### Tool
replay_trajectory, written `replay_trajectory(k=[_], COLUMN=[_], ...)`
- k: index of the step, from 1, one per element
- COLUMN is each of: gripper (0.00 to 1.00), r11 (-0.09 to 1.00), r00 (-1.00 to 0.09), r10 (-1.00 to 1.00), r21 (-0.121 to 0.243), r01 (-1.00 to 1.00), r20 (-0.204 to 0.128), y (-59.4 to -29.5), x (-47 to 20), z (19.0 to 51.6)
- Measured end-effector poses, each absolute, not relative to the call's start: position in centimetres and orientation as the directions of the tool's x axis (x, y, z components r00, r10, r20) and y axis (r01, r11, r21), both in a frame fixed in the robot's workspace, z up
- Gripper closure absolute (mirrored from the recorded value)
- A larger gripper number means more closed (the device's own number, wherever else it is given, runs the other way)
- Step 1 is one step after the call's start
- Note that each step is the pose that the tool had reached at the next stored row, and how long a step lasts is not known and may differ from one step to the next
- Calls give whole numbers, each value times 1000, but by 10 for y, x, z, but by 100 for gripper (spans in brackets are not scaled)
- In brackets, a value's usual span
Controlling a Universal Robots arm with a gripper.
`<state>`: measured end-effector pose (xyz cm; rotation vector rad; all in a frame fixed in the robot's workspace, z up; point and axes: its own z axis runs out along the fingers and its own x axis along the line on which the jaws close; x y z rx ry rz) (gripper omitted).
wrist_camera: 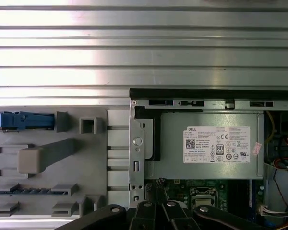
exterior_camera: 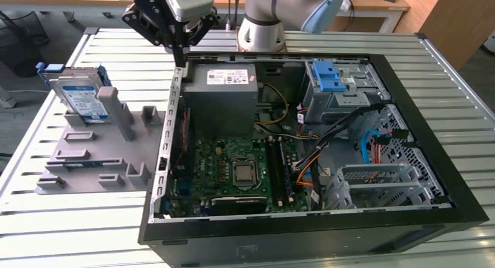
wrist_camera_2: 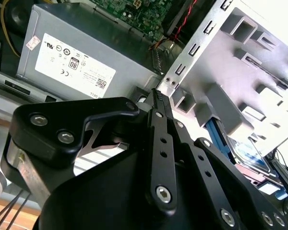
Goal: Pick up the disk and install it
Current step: 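Reach for the disk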
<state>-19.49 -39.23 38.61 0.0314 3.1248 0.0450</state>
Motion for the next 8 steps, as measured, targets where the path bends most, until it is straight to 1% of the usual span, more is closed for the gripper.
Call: replay_trajectory(k=[8], gripper=[89], r11=[999], r00=[-1000], r10=[20], r21=[29], r01=[20], r20=[-16], y=[-392], x=[-199], z=[386])
